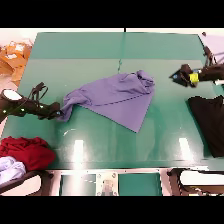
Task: Fold the shirts.
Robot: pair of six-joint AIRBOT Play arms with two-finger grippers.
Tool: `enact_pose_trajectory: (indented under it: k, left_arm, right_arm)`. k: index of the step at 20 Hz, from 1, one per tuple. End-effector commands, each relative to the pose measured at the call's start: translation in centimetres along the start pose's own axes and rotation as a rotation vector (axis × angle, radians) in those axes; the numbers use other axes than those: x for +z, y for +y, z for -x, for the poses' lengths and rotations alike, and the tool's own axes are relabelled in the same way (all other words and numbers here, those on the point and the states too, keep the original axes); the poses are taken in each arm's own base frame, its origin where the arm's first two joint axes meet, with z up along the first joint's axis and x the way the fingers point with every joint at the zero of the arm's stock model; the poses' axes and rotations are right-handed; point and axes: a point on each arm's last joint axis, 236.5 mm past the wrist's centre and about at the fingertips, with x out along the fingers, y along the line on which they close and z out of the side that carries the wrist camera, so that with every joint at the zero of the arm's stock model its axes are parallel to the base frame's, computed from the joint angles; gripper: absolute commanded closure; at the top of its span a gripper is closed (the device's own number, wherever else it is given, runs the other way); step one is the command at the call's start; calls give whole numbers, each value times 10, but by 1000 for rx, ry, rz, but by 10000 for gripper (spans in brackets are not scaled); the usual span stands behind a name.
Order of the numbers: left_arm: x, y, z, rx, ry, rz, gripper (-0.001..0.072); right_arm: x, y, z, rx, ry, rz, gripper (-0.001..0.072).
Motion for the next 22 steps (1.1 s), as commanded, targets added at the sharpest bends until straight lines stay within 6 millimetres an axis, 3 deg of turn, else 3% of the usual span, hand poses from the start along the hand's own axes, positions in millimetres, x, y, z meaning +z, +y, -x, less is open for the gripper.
enact_pose_trajectory:
  k: [1,2,3,6,9,12,13,15,16,17,19,22]
  left_arm:
    - [-12,-3,-1,-17,51,4,407]
    - [-13,-4,-1,-20,57,3,123]
    - [-10,-7,3,-24,57,-8,116]
    - [25,-20,33,1,-16,-87,116]
    - [76,-27,79,30,-175,-116,116]
    - [101,-26,109,43,-269,-112,116]
    - [103,-24,112,46,-277,-106,116]
    - [102,-20,112,61,-274,-111,116]
    - [102,-18,113,71,-271,-114,117]
    - [102,-17,113,75,-271,-115,116]
    - [101,-17,113,76,-270,-115,116]
    - [102,-17,113,75,-271,-115,116]
  right_arm:
    - [-94,-29,-10,-13,153,-112,417]
    - [-129,-34,-24,-17,203,-143,378]
    - [-158,-37,-39,-14,243,-174,292]
    - [-236,-36,-79,-4,365,-232,285]
    - [-264,-23,-109,-3,362,-200,284]
    - [-265,2,-132,36,313,-192,286]
    - [-260,8,-139,45,284,-175,323]
    - [-249,16,-143,58,251,-114,616]
    - [-244,20,-140,67,249,-82,692]
    - [-241,19,-135,66,261,-54,693]
    - [-233,0,-112,13,311,-20,693]
    - [-201,-78,-51,-249,287,-51,694]
